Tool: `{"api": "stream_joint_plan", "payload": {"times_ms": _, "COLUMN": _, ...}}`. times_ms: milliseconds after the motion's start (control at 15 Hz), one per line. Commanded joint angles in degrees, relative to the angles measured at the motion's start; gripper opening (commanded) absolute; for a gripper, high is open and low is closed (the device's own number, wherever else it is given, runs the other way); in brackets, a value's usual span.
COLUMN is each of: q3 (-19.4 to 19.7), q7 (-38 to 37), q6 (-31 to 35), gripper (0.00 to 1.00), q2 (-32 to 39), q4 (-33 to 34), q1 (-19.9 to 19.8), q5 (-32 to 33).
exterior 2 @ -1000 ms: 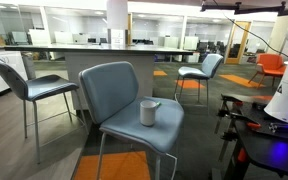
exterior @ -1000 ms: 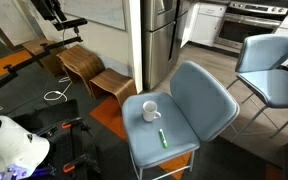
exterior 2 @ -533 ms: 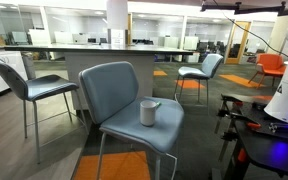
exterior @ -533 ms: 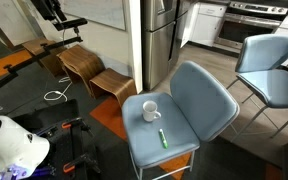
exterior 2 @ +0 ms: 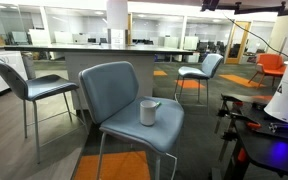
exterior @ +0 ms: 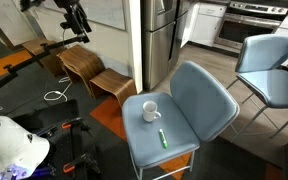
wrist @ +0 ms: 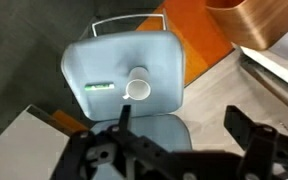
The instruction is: Move the green marker backwards
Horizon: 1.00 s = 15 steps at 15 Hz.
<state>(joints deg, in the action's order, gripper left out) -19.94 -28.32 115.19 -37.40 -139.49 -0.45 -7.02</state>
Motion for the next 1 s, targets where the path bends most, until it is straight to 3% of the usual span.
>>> {"api": "stream_joint_plan", "payload": {"times_ms": 0, "q3": 2.1, "q7": -2.1, "q6": 4.7, "gripper": 1.0, "q2": 9.5, "q4": 1.0, "q1": -1.8, "q5": 1.2}}
{"api": "stream_joint_plan", "payload": {"times_ms": 333, "q3": 6.1, "q7": -6.0, "q6": 13.8, "gripper": 1.0, "q2": 20.7, "q4": -0.2, "q1": -3.9, "q5": 2.6}}
{"api": "stream_joint_plan", "payload": {"times_ms": 933, "q3": 12.8, "q7": -38.2, "q6": 28.7, "gripper": 1.0, "q2": 34.8, "q4": -3.4, "q1": -7.3, "q5": 21.3}}
